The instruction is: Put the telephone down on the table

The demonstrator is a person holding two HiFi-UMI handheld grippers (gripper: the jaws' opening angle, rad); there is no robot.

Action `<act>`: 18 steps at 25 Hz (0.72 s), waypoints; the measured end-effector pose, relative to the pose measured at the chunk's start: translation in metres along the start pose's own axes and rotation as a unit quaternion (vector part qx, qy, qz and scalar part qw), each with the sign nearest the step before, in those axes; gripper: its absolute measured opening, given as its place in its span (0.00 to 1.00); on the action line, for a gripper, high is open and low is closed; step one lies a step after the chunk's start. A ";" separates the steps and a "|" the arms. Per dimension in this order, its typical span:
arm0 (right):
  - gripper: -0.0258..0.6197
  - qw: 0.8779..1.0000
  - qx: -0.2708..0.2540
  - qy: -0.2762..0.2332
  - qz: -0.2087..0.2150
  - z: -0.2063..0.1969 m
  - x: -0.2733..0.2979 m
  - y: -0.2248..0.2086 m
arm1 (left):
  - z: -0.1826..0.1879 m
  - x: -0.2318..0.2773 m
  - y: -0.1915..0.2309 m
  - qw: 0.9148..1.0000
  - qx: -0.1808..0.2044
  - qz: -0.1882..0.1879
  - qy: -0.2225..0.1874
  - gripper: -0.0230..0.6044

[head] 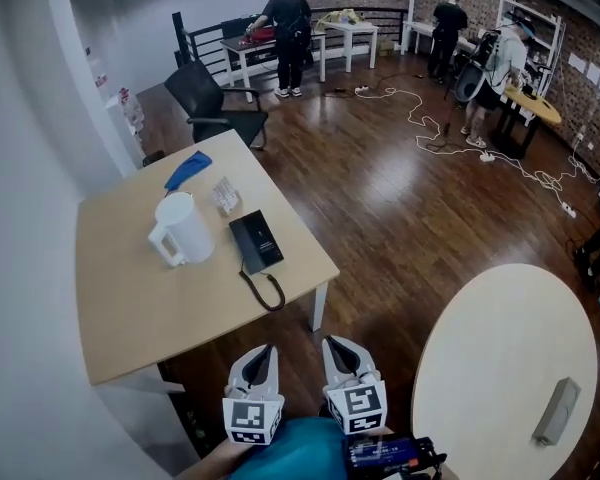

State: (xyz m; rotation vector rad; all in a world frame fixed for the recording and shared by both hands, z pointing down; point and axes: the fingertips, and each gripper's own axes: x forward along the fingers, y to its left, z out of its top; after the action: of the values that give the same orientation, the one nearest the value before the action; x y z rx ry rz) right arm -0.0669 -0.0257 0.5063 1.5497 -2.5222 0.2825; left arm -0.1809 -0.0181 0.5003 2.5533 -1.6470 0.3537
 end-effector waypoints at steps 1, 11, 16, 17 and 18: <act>0.03 1.000 0.000 0.001 0.001 0.001 0.001 0.006 | 0.000 -0.003 0.004 1.000 0.000 -0.001 0.000 0.06; 0.03 1.000 -0.008 -0.007 -0.025 0.012 0.005 0.033 | 0.003 -0.019 0.034 1.000 0.003 -0.012 -0.010 0.06; 0.03 1.000 -0.011 -0.008 -0.026 0.015 0.009 0.045 | 0.002 -0.023 0.043 1.000 0.003 -0.015 -0.013 0.06; 0.03 1.000 -0.010 -0.008 -0.027 0.014 0.010 0.046 | 0.002 -0.023 0.045 1.000 0.003 -0.016 -0.013 0.06; 0.03 1.000 -0.010 -0.007 -0.028 0.014 0.011 0.048 | 0.001 -0.024 0.046 1.000 0.003 -0.016 -0.013 0.06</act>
State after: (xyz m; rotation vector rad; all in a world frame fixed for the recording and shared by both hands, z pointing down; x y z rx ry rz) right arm -0.1154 -0.0176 0.4924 1.6170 -2.4793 0.2400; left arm -0.2320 -0.0164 0.4909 2.5963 -1.6132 0.3233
